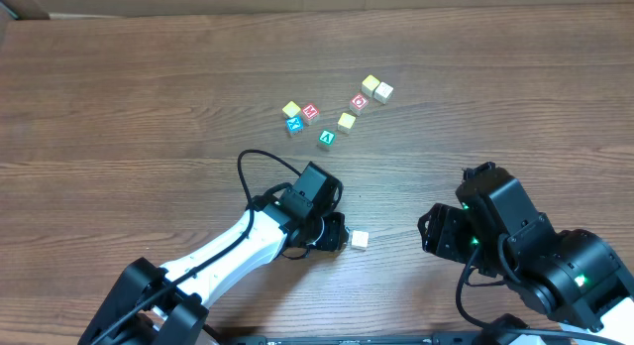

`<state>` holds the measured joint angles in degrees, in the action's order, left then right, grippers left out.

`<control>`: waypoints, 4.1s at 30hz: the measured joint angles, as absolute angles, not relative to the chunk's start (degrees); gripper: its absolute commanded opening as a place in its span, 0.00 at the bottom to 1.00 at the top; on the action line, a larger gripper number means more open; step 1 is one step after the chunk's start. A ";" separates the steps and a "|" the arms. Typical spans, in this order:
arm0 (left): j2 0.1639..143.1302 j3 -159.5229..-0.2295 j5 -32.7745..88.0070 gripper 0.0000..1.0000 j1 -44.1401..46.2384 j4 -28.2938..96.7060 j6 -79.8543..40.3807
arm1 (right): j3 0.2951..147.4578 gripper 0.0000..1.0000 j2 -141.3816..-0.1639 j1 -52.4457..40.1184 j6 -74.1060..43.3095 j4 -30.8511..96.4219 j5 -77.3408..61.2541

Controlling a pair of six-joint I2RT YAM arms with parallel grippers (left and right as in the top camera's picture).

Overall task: Flip 3 blocks
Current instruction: 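Carry the E block forward and place it beside the M block, then move the left gripper back to the green A block, then grasp the green A block with the left gripper and lift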

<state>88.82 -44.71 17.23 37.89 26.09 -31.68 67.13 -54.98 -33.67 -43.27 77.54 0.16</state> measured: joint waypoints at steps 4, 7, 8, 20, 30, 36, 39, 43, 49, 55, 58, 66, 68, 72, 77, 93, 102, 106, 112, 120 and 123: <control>88.82 -44.71 17.21 0.10 38.15 25.69 -31.92 | 67.13 0.58 -54.98 -33.67 -43.27 77.65 0.14; 88.84 -44.71 17.21 0.10 39.24 24.97 -32.69 | 67.13 0.58 -54.98 -33.67 -43.27 77.87 0.16; 88.86 -44.71 17.21 0.10 39.51 24.62 -32.88 | 67.13 0.58 -54.98 -33.67 -43.29 78.06 0.16; 91.31 -44.71 17.39 0.24 40.21 22.48 -34.63 | 67.13 0.58 -54.98 -33.67 -43.29 79.00 -0.01; 92.23 -44.69 16.93 0.46 40.21 22.65 -35.24 | 67.13 0.58 -54.98 -33.67 -43.29 79.00 -0.03; 92.23 -44.69 16.93 0.42 40.21 22.26 -35.22 | 67.13 0.58 -54.98 -33.67 -43.29 78.94 -0.01; 91.81 -44.69 16.67 0.41 40.21 22.28 -35.20 | 67.13 0.59 -54.98 -33.67 -43.29 78.81 -0.01; 88.49 -44.71 15.62 0.47 40.21 22.68 -35.00 | 67.13 0.59 -54.98 -33.67 -43.29 78.19 -0.03; 83.22 -44.82 13.85 0.45 40.21 22.68 -34.33 | 67.13 0.58 -56.07 -33.67 -43.24 77.45 -0.01; 83.18 -46.39 11.73 0.49 36.97 24.14 -30.09 | 67.13 0.57 -59.48 -33.67 -43.27 77.10 -0.01; 84.31 -51.31 10.46 0.52 33.50 28.45 -26.63 | 67.13 0.57 -60.90 -33.67 -43.27 76.69 -0.05; 95.22 -73.73 8.01 0.60 26.76 39.07 -20.99 | 67.13 0.57 -61.56 -33.67 -43.27 76.03 -0.03; 99.02 -78.30 7.75 0.61 26.02 40.93 -20.25 | 67.13 0.58 -61.56 -33.67 -43.24 76.16 -0.03; 107.26 -86.37 7.42 0.61 25.65 44.66 -16.34 | 67.13 0.57 -61.56 -33.67 -43.27 76.77 -0.05; 116.01 -94.02 7.38 0.59 25.61 48.69 -11.99 | 67.13 0.58 -61.56 -33.67 -43.27 77.52 -0.03; 125.38 -97.97 6.33 0.46 24.97 50.63 -5.39 | 67.13 0.57 -61.56 -33.67 -42.30 78.19 -0.05; 125.38 -98.00 6.13 0.40 24.97 50.68 -5.30 | 67.13 0.57 -61.56 -33.67 -42.19 78.67 -0.08; 125.40 -98.00 6.13 0.38 24.97 50.68 -5.30 | 67.13 0.57 -61.56 -33.67 -42.17 78.67 -0.25; 125.38 -98.00 6.13 0.34 24.97 50.68 -5.30 | 67.13 0.57 -61.56 -33.67 -42.17 78.70 -0.69; 125.40 -98.00 6.13 0.28 24.97 50.68 -5.32 | 67.13 0.57 -61.56 -33.67 -42.19 78.65 -1.08; 125.38 -98.00 6.13 0.28 24.97 50.68 -5.30 | 67.13 0.57 -61.56 -33.67 -42.17 78.67 -1.10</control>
<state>125.38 -98.00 6.13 24.97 50.68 -5.30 67.13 -61.56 -33.67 -42.17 78.67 -1.10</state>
